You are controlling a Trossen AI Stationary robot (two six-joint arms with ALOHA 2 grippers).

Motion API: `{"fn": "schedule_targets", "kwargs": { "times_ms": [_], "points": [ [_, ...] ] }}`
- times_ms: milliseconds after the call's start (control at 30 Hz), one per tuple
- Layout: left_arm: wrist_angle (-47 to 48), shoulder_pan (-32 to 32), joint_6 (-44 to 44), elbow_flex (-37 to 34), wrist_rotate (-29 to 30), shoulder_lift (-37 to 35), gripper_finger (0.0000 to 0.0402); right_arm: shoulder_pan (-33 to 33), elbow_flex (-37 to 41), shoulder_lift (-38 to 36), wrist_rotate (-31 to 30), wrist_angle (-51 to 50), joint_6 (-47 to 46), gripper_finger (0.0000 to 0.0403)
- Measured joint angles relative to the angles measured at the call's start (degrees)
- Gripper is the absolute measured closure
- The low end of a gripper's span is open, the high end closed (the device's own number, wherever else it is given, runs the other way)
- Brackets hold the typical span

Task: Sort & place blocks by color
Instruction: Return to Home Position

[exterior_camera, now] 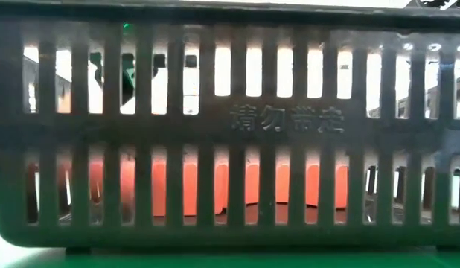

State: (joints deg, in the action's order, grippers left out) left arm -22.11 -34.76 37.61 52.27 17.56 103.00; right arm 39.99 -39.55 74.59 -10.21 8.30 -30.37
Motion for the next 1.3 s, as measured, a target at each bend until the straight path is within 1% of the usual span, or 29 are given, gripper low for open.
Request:
{"fn": "schedule_targets", "kwargs": {
  "times_ms": [167,300,367,433,500,567,633,767,867,967,1067,1133,1200,1300],
  "points": [
    [-1.48,0.63,4.31,0.0,-0.38,0.0,0.0313,0.0,0.0,0.0,0.02,-0.01,-0.26,0.0057],
    [-4.91,0.75,2.97,0.0,-1.75,-0.18,0.0313,-0.24,0.02,-0.3,0.02,-0.07,-0.24,0.0057],
    [-4.93,1.03,1.89,-0.09,-2.11,-1.89,0.0313,-0.71,0.06,-1.34,0.02,-0.14,-0.14,0.0057],
    [-4.72,2.1,3.08,-0.08,-2.2,-4.75,0.0313,-1.1,0.07,-3.45,0.02,-0.33,0.21,0.0057],
    [-2.45,3.25,5.63,-0.07,-3.18,-8.47,0.0313,-1.33,0.07,-6.41,0.02,-1.09,2.74,0.0057],
    [0.5,4.16,5.44,-0.06,-7.02,-12.67,0.0313,-1.33,0.07,-9.72,-0.03,-2.19,6.12,0.0057],
    [4.52,4.26,1.84,-0.02,-10.42,-17.06,0.0313,-1.5,0.07,-13.31,-0.07,-4.53,8.92,0.0057],
    [16.42,4.24,-9.08,0.04,-10.53,-24.88,0.0314,-3.5,0.4,-20.45,-0.32,-9.55,10.08,0.0057],
    [25.16,4.73,-17.31,0.0,-8.29,-30.0,0.0314,-6.15,3.09,-25.62,-0.17,-10.29,10.66,0.0057],
    [31.01,5.62,-19.41,0.0,-4.67,-34.34,0.0314,-9.06,7.25,-30.37,-0.09,-10.27,11.01,0.0057],
    [36.61,7.37,-23.28,0.0,-0.84,-37.91,0.0314,-12.11,11.8,-34.99,-0.05,-10.15,10.27,0.0057],
    [40.19,8.59,-23.6,0.0,3.0,-39.8,0.0314,-13.77,14.88,-37.93,-0.03,-9.87,10.02,0.0057],
    [43.97,10.15,-22.76,0.0,8.76,-41.14,0.0314,-15.33,17.67,-40.86,0.0,-9.64,9.88,0.0057],
    [52.17,13.11,-15.87,0.0,18.79,-43.1,0.0314,-17.32,21.93,-44.84,0.0,-8.06,8.88,0.0057]
  ]
}}
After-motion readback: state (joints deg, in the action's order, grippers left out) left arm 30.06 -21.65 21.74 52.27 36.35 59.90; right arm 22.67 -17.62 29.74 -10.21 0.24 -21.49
